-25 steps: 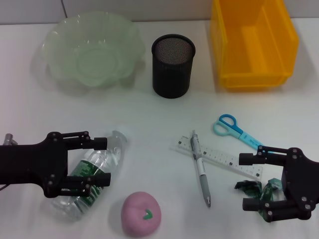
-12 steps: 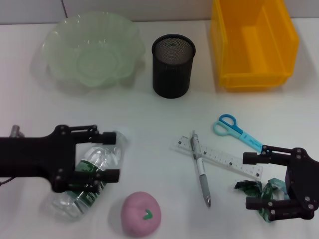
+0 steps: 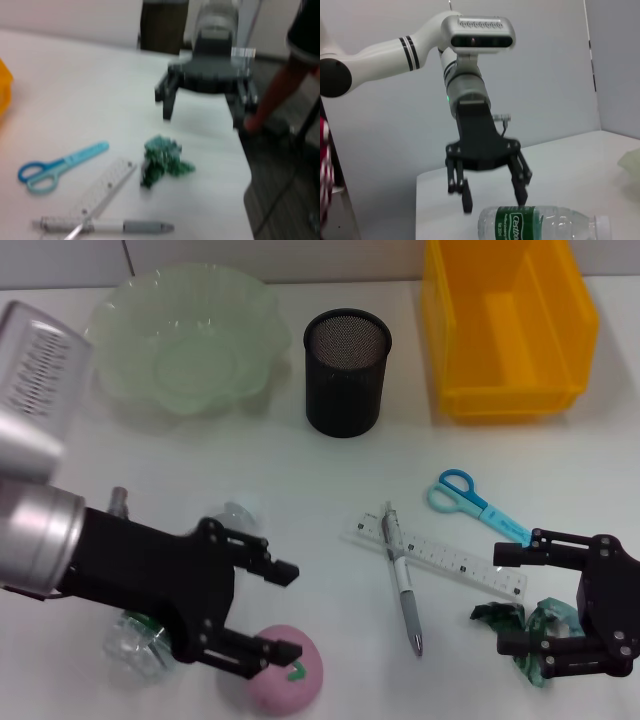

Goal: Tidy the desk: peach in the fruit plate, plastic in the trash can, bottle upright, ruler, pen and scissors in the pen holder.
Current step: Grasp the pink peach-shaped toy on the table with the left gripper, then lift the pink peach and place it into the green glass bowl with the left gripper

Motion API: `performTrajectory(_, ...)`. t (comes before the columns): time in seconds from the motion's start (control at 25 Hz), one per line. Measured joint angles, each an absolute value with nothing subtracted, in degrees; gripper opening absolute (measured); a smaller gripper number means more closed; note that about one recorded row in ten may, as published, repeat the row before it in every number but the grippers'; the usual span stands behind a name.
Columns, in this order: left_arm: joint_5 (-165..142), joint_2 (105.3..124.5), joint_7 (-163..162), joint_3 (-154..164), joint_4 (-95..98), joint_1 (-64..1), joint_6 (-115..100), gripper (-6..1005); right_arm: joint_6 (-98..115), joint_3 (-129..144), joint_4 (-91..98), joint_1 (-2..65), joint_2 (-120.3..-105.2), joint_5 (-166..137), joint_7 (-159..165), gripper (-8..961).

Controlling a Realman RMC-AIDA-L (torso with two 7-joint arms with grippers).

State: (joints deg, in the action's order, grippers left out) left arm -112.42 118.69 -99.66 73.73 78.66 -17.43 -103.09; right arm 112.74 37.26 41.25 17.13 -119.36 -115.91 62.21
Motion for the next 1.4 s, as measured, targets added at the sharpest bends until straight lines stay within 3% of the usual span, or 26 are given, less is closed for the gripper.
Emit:
performTrajectory(1.28, -126.93, 118.87, -98.65, 92.11, 75.16, -20.97, -91.96, 697, 113.6, 37.26, 41.21, 16.8, -119.41, -115.39, 62.52, 824)
performTrajectory(1.4, -125.65, 118.89, -98.7, 91.62, 74.98, -20.99, -91.76, 595, 113.71, 37.26, 41.08, 16.7, -119.43, -115.39, 62.6, 824)
